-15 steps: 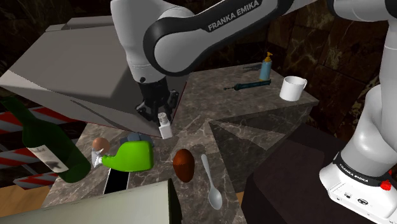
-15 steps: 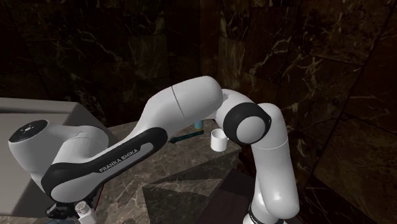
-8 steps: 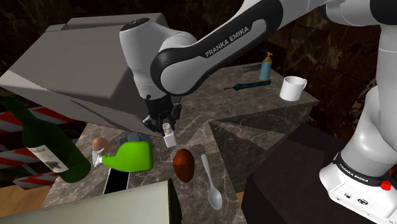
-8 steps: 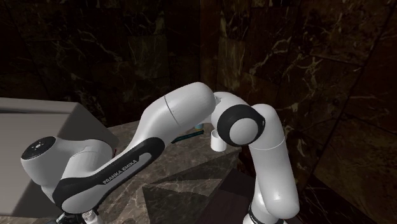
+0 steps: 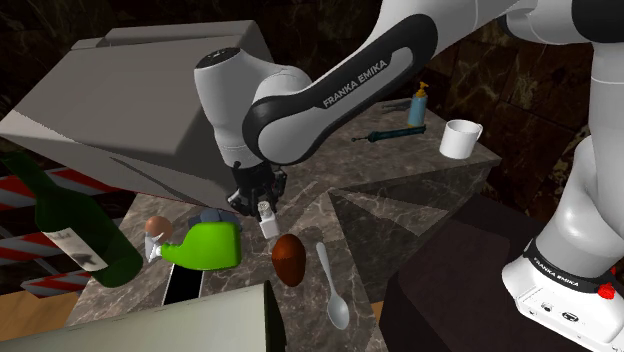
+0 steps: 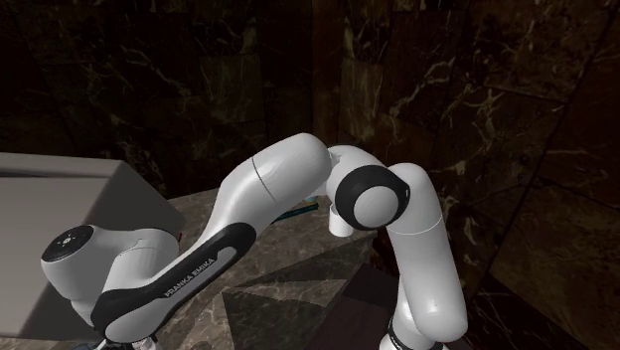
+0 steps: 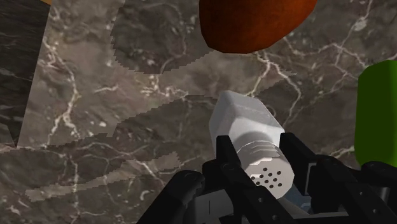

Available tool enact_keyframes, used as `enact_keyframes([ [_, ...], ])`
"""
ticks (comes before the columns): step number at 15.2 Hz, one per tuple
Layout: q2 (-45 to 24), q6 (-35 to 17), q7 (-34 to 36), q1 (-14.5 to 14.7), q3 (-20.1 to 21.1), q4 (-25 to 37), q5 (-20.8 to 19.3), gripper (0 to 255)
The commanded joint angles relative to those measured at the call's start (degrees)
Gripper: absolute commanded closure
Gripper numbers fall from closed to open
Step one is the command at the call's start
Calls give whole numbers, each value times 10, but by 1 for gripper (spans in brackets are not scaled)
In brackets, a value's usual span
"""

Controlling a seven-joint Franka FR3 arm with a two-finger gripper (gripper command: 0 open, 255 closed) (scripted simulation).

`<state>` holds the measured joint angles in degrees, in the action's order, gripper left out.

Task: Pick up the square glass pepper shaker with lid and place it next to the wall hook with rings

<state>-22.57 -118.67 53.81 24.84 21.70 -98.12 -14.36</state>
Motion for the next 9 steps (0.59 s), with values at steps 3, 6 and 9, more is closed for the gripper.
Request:
enact_keyframes([
  [3,0,0,0,0,0,0,0,255],
  [6,0,0,0,0,0,0,0,0],
  [9,0,0,0,0,0,0,0,0],
])
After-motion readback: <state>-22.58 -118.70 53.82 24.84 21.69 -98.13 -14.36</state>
